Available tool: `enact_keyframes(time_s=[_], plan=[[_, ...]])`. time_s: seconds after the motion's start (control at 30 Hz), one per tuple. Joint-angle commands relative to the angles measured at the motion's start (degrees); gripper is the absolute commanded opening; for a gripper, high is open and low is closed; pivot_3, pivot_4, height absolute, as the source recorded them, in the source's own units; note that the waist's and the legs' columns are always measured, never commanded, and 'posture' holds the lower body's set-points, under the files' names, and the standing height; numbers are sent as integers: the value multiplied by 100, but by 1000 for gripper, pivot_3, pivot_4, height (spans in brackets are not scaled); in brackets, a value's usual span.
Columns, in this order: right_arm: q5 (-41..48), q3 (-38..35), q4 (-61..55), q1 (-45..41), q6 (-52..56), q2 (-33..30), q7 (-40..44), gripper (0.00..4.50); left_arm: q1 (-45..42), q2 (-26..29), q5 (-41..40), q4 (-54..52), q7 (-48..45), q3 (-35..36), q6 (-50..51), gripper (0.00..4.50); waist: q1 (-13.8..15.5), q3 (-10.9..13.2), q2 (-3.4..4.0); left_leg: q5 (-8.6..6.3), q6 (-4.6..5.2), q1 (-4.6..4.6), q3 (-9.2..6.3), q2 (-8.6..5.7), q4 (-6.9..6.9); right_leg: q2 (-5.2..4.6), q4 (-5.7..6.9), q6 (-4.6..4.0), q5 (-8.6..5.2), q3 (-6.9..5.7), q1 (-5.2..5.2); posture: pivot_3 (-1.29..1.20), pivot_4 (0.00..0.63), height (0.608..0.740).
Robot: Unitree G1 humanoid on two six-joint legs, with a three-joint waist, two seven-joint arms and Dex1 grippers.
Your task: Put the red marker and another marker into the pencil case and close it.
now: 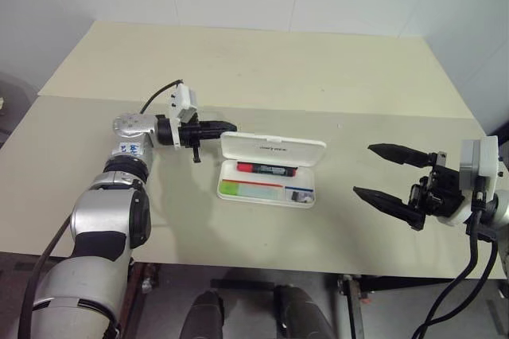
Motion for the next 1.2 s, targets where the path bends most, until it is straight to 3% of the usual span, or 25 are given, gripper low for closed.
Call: enact_keyframes(time_s=[0.03, 0.27, 0.9, 1.2], plan=[[22, -131, -168, 11, -127, -29, -50, 4500, -114, -57, 80, -87, -314, -33, 65, 46, 0, 0, 0, 0, 0, 0, 0, 0, 0, 0, 0, 0, 0, 0, 0, 0, 150, 740], [-40, -60, -153, -8, -148, -3, -91, 4500, -55, -155, 200, -197, -918, -192, -19, 46, 0, 0, 0, 0, 0, 0, 0, 0, 0, 0, 1, 0, 0, 1, 0, 0, 150, 740], [-192, 130, 16, -34, -284, 24, -42, 4500, 663, -311, 1351, -774, -141, -1664, -1619, 46, 7, -3, 4, 0, 0, 7, 0, 0, 3, 0, 3, 1, 1, 4, 7, 0, 150, 740], [-217, 168, 52, -26, -354, 26, -45, 4500, 745, -153, 1773, -820, 142, -2303, -2424, 46, -30, -7, 9, -2, 4, 103, 5, 3, -9, 0, -80, -11, -6, 9, 131, 0, 150, 740]])
